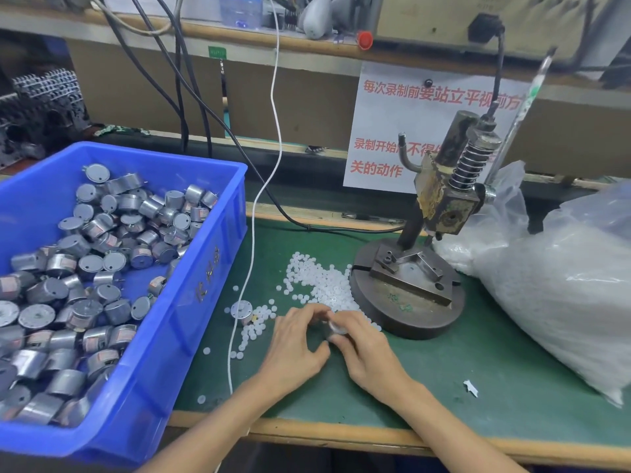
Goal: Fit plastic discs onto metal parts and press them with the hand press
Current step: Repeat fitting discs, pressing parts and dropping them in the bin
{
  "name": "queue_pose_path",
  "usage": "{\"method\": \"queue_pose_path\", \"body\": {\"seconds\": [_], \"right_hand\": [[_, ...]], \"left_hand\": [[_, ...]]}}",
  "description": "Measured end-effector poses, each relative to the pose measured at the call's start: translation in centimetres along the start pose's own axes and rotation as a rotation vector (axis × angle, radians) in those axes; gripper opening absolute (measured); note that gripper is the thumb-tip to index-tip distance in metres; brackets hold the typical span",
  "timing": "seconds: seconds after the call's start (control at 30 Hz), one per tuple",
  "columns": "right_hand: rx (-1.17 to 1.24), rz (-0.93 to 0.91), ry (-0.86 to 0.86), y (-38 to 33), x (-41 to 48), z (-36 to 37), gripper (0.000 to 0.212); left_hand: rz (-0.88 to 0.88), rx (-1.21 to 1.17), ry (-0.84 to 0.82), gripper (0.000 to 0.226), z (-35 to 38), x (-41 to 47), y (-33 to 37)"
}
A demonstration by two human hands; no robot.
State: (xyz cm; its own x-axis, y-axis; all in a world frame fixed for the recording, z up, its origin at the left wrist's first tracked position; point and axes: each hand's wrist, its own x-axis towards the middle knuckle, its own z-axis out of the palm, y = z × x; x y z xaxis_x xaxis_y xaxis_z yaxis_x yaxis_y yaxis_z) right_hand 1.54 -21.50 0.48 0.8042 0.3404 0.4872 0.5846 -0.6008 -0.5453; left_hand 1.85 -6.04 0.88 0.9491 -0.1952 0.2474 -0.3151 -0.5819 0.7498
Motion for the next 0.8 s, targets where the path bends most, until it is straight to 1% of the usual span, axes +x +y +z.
{"method": "queue_pose_path", "body": {"seconds": [0.07, 0.13, 0.17, 0.23, 0.27, 0.3, 0.4, 0.5, 0.6, 0.67, 0.7, 0.77, 0.8], "right_hand": [[0.339, 0.271, 0.148, -0.5, 0.0, -0.5, 0.023], [0.690, 0.545, 0.329, -0.7, 0.6, -1.4, 0.012], [0.852, 0.646, 0.415, -0.6, 0.9, -2.0, 0.006], [1.079, 0.769, 0.539, -0.1, 1.7, -3.6, 0.011], [1.113, 0.804, 0.555, 0.3, 2.0, -4.5, 0.015], [1.085, 0.834, 0.539, 0.7, 2.2, -5.4, 0.018], [0.853, 0.885, 0.455, 2.1, 2.2, -7.5, 0.017], [0.650, 0.855, 0.444, 3.3, 1.9, -9.1, 0.018], [0.358, 0.789, 0.459, 4.0, 2.6, -11.6, 0.020], [0.192, 0.658, 0.512, 3.8, 4.4, -14.3, 0.023], [0.123, 0.572, 0.573, 3.5, 5.6, -16.0, 0.023], [0.035, 0.404, 0.757, 3.1, 9.0, -19.5, 0.022], [0.022, 0.357, 0.822, 3.1, 11.1, -21.4, 0.024]], "left_hand": [[0.046, -0.050, 0.015, 0.044, 0.1, 0.7, 1.3], [0.081, -0.100, 0.040, 0.039, 0.5, 2.1, 2.9], [0.092, -0.119, 0.040, 0.036, 0.9, 3.1, 3.8], [0.127, -0.133, 0.027, 0.033, 1.9, 5.2, 5.5], [0.152, -0.107, 0.017, 0.031, 2.5, 6.4, 6.2], [0.175, -0.052, 0.010, 0.030, 3.2, 7.4, 6.8], [0.204, 0.131, 0.020, 0.036, 5.4, 10.1, 7.3], [0.198, 0.206, 0.020, 0.038, 6.6, 12.2, 7.2], [0.167, 0.242, -0.024, 0.040, 7.2, 13.9, 7.3], [0.143, 0.211, -0.045, 0.041, 7.4, 14.6, 7.4], [0.135, 0.184, -0.046, 0.040, 7.4, 14.7, 7.3], [0.130, 0.135, -0.027, 0.036, 7.3, 14.9, 7.2], [0.128, 0.122, -0.016, 0.034, 7.2, 14.9, 7.2]]}}
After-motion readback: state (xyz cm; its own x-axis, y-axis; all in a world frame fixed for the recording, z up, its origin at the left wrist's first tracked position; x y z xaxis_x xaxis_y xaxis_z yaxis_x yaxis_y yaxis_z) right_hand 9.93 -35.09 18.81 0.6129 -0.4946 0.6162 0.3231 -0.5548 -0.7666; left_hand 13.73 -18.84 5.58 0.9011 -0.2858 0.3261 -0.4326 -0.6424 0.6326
